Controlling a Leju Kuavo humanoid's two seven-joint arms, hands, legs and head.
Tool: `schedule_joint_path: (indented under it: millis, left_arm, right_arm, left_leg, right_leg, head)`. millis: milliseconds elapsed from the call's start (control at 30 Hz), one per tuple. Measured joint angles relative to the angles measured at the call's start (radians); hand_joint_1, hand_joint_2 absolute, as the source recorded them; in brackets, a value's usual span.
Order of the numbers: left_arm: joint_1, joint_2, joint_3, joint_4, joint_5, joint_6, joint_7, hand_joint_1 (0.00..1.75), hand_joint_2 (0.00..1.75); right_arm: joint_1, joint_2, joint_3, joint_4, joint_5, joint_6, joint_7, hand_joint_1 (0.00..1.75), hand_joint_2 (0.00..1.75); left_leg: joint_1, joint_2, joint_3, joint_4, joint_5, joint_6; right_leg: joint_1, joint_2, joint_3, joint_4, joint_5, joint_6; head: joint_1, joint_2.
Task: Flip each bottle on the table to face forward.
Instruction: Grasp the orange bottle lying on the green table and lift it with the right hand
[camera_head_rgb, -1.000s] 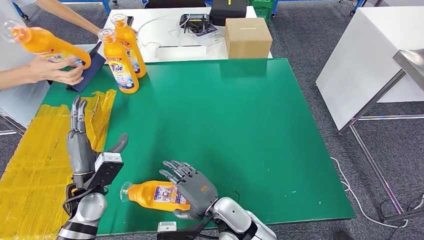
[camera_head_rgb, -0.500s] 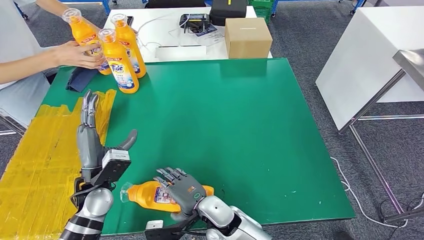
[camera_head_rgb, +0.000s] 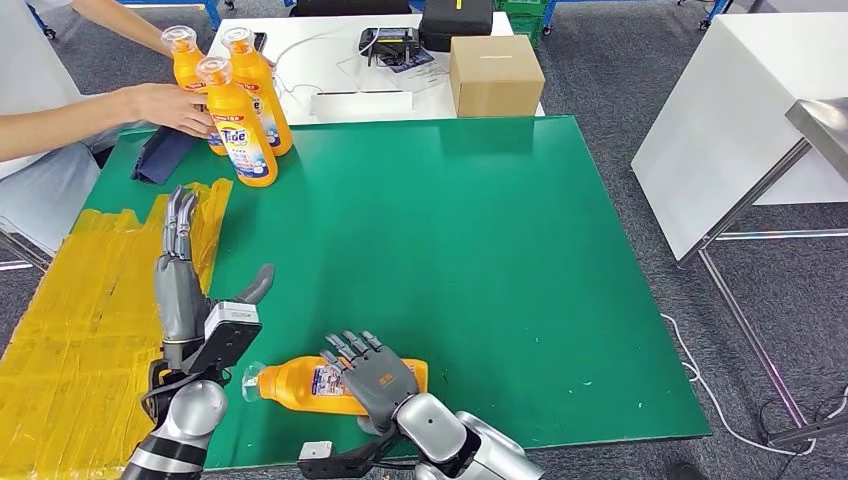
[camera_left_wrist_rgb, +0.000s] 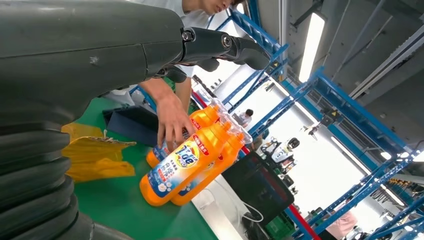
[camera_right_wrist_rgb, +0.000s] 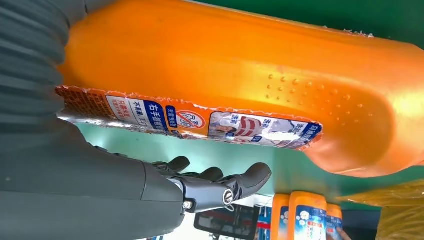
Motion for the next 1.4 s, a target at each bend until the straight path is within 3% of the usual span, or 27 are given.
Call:
schedule_joint_path:
  millis: [233, 867, 1400]
  left_arm:
    - [0.020, -0.001, 0.013, 0.000, -0.017, -0.004, 0.014, 0.00, 1.75]
    - [0.031, -0.009, 0.027, 0.000, -0.023, -0.006, 0.021, 0.00, 1.75]
    - [0.038, -0.028, 0.053, 0.011, -0.017, -0.029, 0.034, 0.00, 1.75]
  right_arm:
    - [0.021, -0.026, 0.000, -0.072, 0.088, -0.003, 0.020, 0.00, 1.75]
    - [0.040, -0.051, -0.005, -0.129, 0.147, -0.006, 0.058, 0.00, 1.75]
    - [0.038, -0.054, -0.130, -0.068, 0.205, 0.041, 0.116, 0.00, 1.75]
  left_leg:
    - [0.000, 0.000, 0.000, 0.000, 0.000, 0.000]
    - [0.000, 0.000, 0.000, 0.000, 0.000, 0.000]
    - [0.000, 0.000, 0.000, 0.000, 0.000, 0.000]
  right_leg:
    - [0.000, 0.000, 0.000, 0.000, 0.000, 0.000]
    - [0.000, 0.000, 0.000, 0.000, 0.000, 0.000]
    - [0.000, 0.000, 0.000, 0.000, 0.000, 0.000]
  head:
    - [0.000, 0.000]
    - [0.000, 0.000]
    - [0.000, 0.000]
